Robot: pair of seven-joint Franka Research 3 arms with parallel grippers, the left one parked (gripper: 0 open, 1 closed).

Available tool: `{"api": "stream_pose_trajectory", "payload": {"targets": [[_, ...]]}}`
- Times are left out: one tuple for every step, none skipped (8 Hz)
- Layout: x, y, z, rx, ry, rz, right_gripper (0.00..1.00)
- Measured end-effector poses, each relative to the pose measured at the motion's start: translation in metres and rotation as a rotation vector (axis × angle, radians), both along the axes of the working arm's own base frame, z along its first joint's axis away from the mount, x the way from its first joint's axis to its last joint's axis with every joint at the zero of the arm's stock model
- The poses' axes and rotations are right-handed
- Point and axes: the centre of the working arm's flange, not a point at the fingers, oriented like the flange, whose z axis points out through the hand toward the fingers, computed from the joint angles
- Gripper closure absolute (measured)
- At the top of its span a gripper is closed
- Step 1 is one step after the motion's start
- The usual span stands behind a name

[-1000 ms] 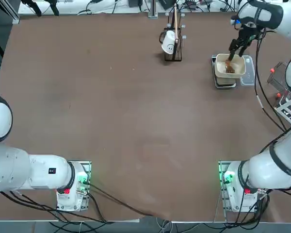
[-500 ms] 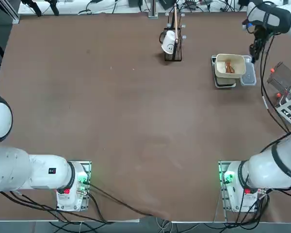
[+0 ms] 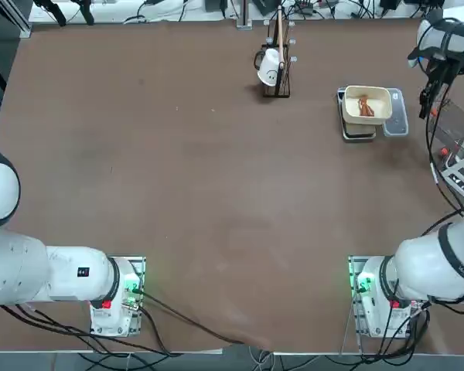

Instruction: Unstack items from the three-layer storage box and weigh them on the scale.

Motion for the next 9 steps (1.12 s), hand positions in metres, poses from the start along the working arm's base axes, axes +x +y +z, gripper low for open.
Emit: {"api": "stream_pose_trajectory", "payload": {"targets": [[-0.005, -0.009, -0.006, -0.009, -0.004, 0.016, 0.98], [-0.008, -0.019, -0.008, -0.019, -0.007, 0.028, 0.98], [-0.01, -0.027, -0.008, -0.03, -0.005, 0.038, 0.98], [-0.014, -0.033, -0.009, -0.041, 0.005, 0.041, 0.98], [-0.02, -0.042, -0.013, -0.046, 0.017, 0.034, 0.98], [-0.027, -0.051, -0.016, -0.056, 0.031, 0.031, 0.98], [-0.032, -0.06, -0.017, -0.065, 0.041, 0.027, 0.98], [-0.037, -0.069, -0.017, -0.065, 0.045, 0.018, 0.98], [-0.042, -0.077, -0.017, -0.067, 0.05, 0.01, 0.98]]}}
